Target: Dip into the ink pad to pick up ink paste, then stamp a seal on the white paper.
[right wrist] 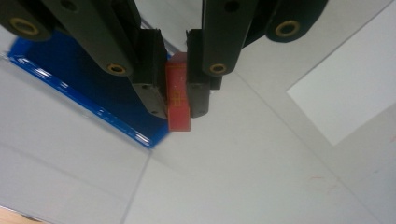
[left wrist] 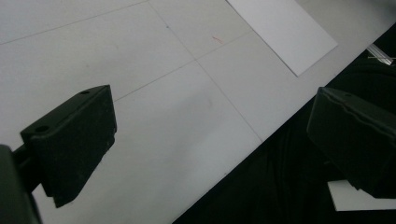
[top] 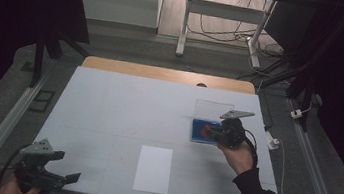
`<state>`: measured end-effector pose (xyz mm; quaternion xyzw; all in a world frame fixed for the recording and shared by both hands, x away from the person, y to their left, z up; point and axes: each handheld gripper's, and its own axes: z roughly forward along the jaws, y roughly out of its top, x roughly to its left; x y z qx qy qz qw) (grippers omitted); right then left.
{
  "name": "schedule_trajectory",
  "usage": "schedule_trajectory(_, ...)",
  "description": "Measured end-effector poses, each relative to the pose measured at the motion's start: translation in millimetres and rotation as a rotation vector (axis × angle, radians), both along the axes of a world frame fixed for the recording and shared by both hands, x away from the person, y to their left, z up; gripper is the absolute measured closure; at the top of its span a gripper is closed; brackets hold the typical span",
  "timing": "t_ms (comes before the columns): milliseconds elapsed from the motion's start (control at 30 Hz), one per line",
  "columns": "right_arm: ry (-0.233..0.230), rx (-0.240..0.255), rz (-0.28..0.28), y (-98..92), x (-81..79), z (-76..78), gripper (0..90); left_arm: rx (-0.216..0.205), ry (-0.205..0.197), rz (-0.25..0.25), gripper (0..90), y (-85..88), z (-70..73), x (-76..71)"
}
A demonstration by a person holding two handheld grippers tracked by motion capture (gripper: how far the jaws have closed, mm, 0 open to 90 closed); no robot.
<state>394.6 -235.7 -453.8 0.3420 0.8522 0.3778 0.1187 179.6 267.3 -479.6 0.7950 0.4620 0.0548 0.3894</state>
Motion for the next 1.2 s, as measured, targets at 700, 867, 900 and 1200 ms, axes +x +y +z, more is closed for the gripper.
schedule_trajectory(700, 0.027, 0.048, 0.122, 23.9, -31.6, 4.1, 79.8, 0.009, -0.009, -0.009, 1.9, -1.4, 0.4, -0.9)
schedule_trajectory(867, 0.025, 0.044, 0.145, 30.7, -36.5, 4.5, 79.8, 0.002, -0.009, -0.005, 1.8, -0.2, 0.2, -0.7)
schedule_trajectory(900, 0.027, 0.042, 0.152, 32.0, -37.5, 4.4, 79.8, 0.004, -0.007, -0.006, 1.8, -0.3, 0.2, -0.5)
schedule_trajectory(1200, 0.030, 0.024, 0.213, 47.0, -47.6, 2.1, 79.8, 0.005, -0.007, -0.007, 1.8, -0.8, 0.2, -0.5)
